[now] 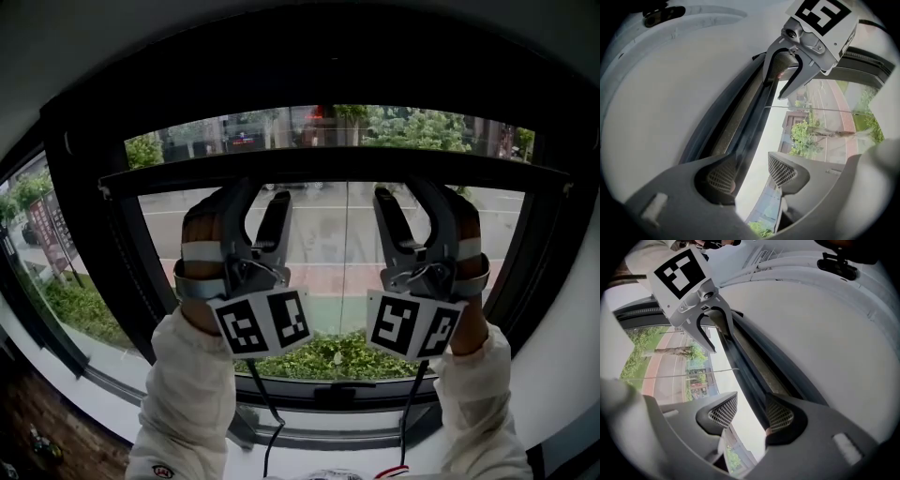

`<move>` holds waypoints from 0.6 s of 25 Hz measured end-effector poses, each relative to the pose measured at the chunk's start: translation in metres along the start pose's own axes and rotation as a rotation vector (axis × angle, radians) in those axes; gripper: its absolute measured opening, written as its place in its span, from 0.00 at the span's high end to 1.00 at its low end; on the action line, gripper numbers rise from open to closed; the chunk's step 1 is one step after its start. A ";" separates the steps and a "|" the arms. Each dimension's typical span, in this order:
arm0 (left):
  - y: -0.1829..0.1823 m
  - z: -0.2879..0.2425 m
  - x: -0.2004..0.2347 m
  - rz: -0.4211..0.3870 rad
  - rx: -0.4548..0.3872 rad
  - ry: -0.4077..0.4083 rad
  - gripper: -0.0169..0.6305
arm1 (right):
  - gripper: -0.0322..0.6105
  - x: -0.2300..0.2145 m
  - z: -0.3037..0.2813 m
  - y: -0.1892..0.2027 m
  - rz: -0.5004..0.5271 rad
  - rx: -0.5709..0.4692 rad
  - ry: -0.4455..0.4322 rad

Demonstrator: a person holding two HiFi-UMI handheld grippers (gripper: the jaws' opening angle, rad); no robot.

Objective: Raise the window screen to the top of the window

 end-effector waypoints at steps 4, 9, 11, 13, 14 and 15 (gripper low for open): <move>-0.002 -0.004 0.007 0.032 -0.007 -0.006 0.64 | 0.67 -0.006 -0.003 -0.002 0.002 -0.004 0.010; -0.003 -0.010 0.013 0.065 -0.026 -0.020 0.64 | 0.67 -0.013 -0.006 -0.005 0.003 -0.010 0.020; -0.003 -0.011 0.015 0.097 -0.036 -0.018 0.64 | 0.67 -0.014 -0.007 -0.004 -0.001 -0.012 0.025; -0.003 -0.012 0.016 0.115 -0.045 -0.022 0.64 | 0.67 -0.015 -0.007 -0.004 -0.006 -0.017 0.033; -0.003 -0.013 0.016 0.121 -0.049 -0.027 0.64 | 0.67 -0.016 -0.008 -0.004 -0.007 -0.020 0.037; -0.003 -0.014 0.017 0.127 -0.053 -0.031 0.64 | 0.67 -0.017 -0.009 -0.005 -0.007 -0.023 0.041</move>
Point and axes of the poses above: the fingertips, and each gripper's own axes: z backward along the fingers, x to its left, y out of its underside, the point moved 10 cm from there along z, backward along the fingers, and after that the axes turned 14 degrees about -y, right-handed, at the moved point
